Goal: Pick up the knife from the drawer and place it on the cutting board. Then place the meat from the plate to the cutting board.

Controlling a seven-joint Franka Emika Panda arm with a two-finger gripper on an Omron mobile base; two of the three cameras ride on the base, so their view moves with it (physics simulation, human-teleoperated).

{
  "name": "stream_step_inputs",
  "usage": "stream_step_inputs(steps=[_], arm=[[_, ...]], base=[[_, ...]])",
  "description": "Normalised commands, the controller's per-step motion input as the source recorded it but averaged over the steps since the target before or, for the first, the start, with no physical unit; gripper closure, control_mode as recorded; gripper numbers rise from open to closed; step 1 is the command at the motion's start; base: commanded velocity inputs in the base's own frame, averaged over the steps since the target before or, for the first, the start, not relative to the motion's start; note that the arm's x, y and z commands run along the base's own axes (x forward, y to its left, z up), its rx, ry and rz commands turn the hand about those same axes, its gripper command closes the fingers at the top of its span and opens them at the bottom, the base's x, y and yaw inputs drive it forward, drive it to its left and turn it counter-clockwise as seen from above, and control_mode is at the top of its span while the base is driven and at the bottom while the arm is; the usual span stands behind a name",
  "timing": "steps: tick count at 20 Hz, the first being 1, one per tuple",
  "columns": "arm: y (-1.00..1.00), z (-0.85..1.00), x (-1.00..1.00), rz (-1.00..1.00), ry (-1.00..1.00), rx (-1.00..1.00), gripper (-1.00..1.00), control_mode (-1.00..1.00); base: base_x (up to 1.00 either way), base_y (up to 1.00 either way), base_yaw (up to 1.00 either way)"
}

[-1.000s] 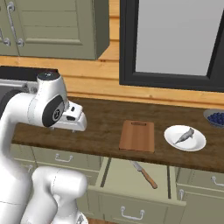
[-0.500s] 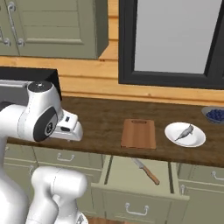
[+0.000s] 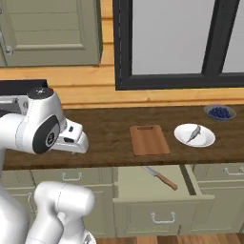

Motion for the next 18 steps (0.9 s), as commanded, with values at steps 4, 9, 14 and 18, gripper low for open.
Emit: stream_step_inputs(steps=[4, 9, 14, 18], arm=[[0.00, 0.00, 0.00, 0.00, 0.00, 0.00, -1.00, 1.00], [0.00, 0.00, 0.00, 0.00, 0.00, 0.00, -1.00, 1.00], [0.00, 0.00, 0.00, 0.00, 0.00, 0.00, -1.00, 1.00], [0.00, 0.00, 0.00, 0.00, 0.00, 0.00, -1.00, 1.00]], base=[[0.54, 0.00, -0.22], [0.57, 0.00, -0.10], [0.29, 0.05, -0.32], [0.51, 0.11, -0.36]])
